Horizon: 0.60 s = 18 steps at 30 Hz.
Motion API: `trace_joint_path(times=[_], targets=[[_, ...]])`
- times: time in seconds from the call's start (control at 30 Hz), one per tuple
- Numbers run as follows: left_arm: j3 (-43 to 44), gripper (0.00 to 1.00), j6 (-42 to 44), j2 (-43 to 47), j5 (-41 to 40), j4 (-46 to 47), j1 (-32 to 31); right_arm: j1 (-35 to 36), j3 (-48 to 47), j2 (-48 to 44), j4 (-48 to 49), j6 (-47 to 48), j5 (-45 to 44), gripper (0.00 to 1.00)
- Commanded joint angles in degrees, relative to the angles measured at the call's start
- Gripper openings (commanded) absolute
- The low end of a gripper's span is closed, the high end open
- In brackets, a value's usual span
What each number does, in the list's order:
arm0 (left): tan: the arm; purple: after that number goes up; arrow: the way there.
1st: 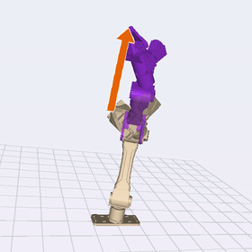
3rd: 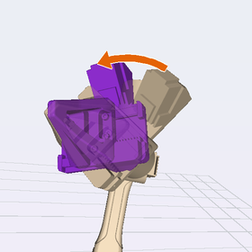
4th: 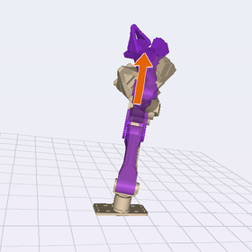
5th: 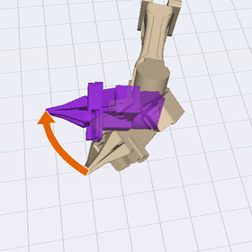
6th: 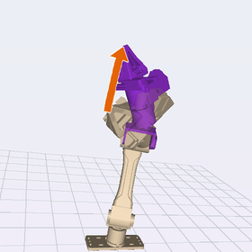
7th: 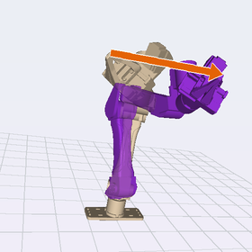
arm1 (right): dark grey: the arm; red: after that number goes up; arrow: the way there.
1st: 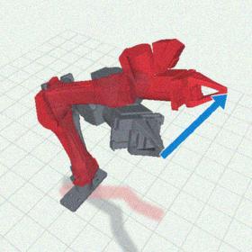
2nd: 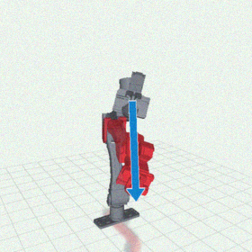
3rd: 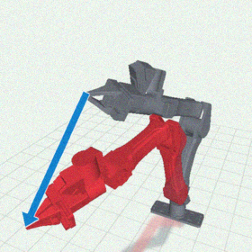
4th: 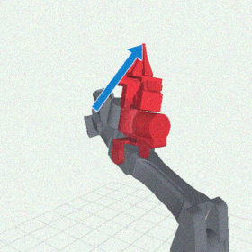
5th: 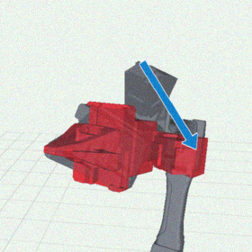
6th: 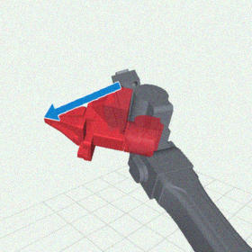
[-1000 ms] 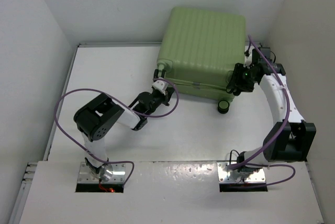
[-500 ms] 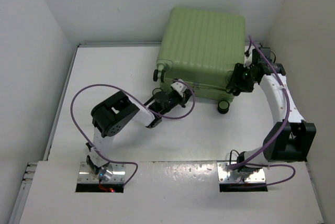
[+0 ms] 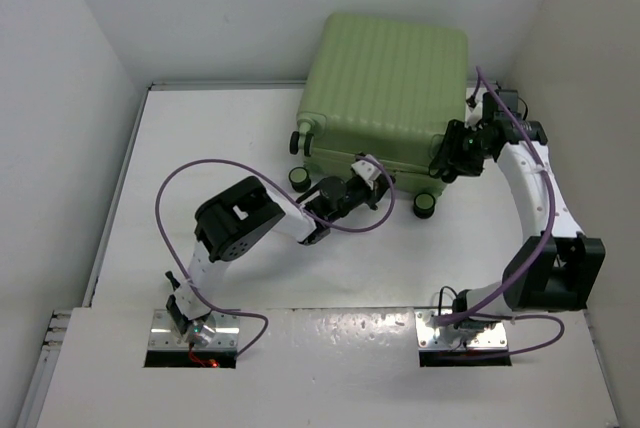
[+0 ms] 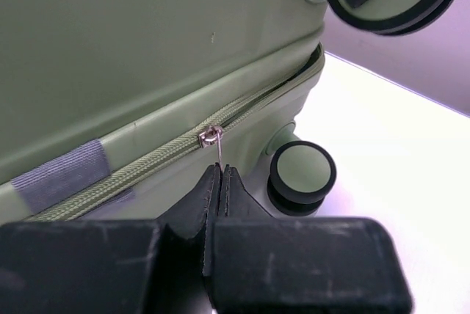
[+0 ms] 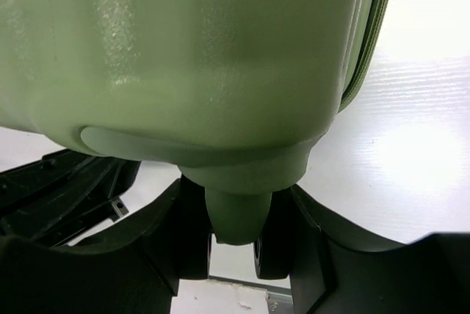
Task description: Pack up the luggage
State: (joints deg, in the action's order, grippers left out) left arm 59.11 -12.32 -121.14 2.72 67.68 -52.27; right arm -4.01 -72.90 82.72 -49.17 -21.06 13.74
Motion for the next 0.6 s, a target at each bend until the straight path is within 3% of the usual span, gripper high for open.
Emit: trace_joint_path(times=[0.0, 0.2, 0.3, 0.47, 0.57], targets=[[2.4, 0.0, -2.1, -0.2, 7.9, 3.5, -4.2, 1.7, -3.0, -4.8, 7.2, 2.4, 6.1, 0.4], [2.4, 0.0, -1.5, 1.1, 6.3, 0.9, -4.2, -0.8, 9.4, -17.5, 13.7, 0.1, 5.0, 0.34], [2.4, 0.0, -1.5, 1.6, 3.9, -0.9, -4.2, 2.0, 14.6, -22.7, 14.3, -8.0, -0.2, 0.32], [1.8, 0.0, -2.0, 2.1, 2.1, -2.2, -4.2, 5.9, 23.2, -31.8, 17.7, -17.8, -5.8, 0.47], [1.2, 0.0, -2.0, 2.1, 2.1, -2.2, -4.2, 6.9, 26.6, -32.2, 24.6, -17.0, -8.3, 0.47]])
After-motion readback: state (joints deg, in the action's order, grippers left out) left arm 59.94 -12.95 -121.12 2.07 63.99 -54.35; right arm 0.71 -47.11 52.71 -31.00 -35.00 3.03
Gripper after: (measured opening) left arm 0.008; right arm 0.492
